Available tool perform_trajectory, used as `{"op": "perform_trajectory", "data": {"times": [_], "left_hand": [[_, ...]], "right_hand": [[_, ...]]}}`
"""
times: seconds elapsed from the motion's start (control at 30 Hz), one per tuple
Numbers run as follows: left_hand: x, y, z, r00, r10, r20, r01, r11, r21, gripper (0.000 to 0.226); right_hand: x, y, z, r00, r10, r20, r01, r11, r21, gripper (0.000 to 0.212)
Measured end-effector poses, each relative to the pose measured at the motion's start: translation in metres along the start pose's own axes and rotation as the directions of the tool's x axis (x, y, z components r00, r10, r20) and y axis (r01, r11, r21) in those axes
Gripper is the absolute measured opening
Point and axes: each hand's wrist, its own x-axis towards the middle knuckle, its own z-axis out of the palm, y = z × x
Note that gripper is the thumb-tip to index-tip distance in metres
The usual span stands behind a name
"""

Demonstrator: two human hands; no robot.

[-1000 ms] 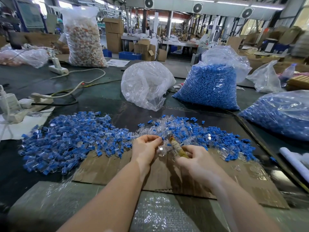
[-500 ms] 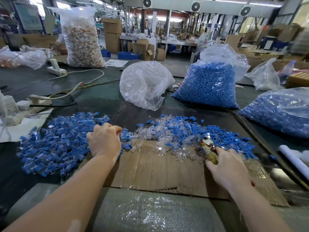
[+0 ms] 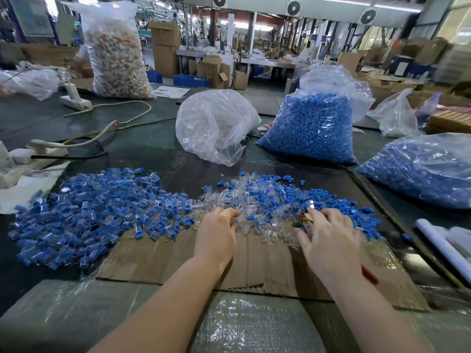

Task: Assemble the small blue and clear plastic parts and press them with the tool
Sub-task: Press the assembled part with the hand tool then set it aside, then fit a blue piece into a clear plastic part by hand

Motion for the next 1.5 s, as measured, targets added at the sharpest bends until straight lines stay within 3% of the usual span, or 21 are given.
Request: {"op": "perform_trajectory", "data": {"times": [0.13,0.3,0.77,1.0,1.17,1.37,1.5], "left_hand": [[-0.004,-0.003,0.001,1.0,-0.003,-0.026,0.002,1.0,-0.029,0.024],[-0.005,-0.006,0.0,0.998,-0.015,-0.059,0.011,0.997,-0.073,0.022],[-0.008,-0.002,-0.003,0.996,0.064,-0.062,-0.071,0.989,-0.133,0.021],[-0.008,0.0,-0.005,0.996,0.085,-0.023,-0.088,0.983,-0.159,0.028],[-0.008,0.002,-0.007,0.999,0.052,0.011,-0.049,0.974,-0.219,0.01],[-0.007,0.002,-0.007,0.996,0.083,0.019,-0.077,0.973,-0.219,0.027],[-0.006,0.002,-0.007,0.996,0.08,0.037,-0.071,0.975,-0.208,0.028]], "right_hand": [[0.009,-0.029,0.006,0.988,-0.153,-0.007,0.151,0.968,0.2,0.032],[0.024,-0.059,0.021,0.98,-0.18,0.081,0.157,0.959,0.235,0.027],[0.034,-0.068,0.028,0.962,-0.258,0.091,0.252,0.965,0.08,0.01],[0.025,-0.057,0.03,0.972,-0.231,0.037,0.229,0.972,0.052,0.021],[0.023,-0.053,0.027,0.974,-0.226,0.009,0.225,0.973,0.051,0.016],[0.024,-0.051,0.026,0.975,-0.223,-0.002,0.222,0.972,0.082,0.004],[0.026,-0.049,0.024,0.974,-0.224,-0.031,0.225,0.973,0.049,0.013]]}}
